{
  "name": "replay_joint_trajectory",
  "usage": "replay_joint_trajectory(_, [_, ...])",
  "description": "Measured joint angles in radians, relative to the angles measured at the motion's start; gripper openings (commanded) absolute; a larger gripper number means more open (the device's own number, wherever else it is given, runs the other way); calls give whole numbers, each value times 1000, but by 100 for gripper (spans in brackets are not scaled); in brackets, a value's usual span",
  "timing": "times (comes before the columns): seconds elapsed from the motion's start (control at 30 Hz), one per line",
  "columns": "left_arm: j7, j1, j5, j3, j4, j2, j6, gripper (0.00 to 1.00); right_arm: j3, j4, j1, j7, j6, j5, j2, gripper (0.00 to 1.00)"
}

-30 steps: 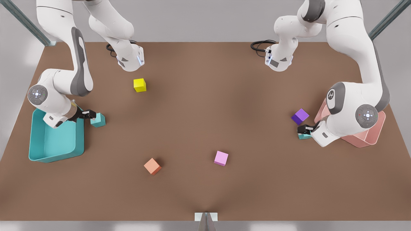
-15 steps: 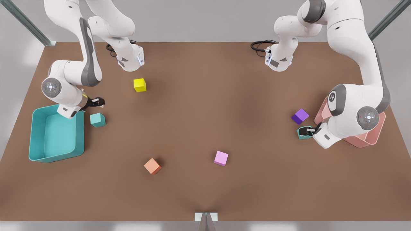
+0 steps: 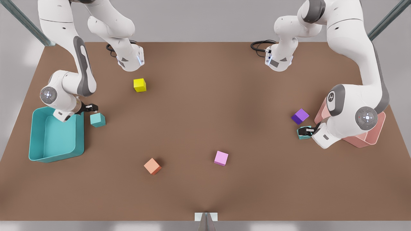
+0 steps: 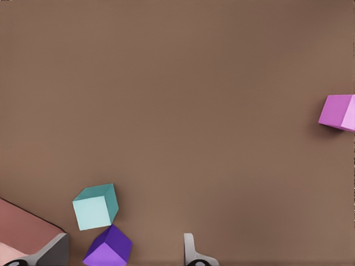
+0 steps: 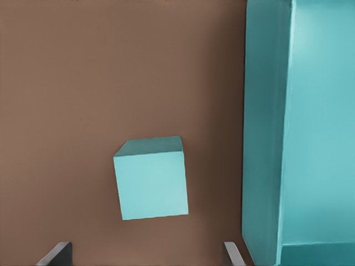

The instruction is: Stack the two blue cubes on top of each other

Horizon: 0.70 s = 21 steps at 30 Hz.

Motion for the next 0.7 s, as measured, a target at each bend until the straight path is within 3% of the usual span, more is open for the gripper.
replay_joint_trajectory(0.33, [-6, -32, -102, -43, 19, 20, 17, 100, -16, 1, 52, 27, 171, -2, 113, 100])
replay_joint_trajectory(0.7, [-31, -16, -50, -37, 11, 21, 17, 100, -36, 1, 53, 27, 296, -2, 188, 100])
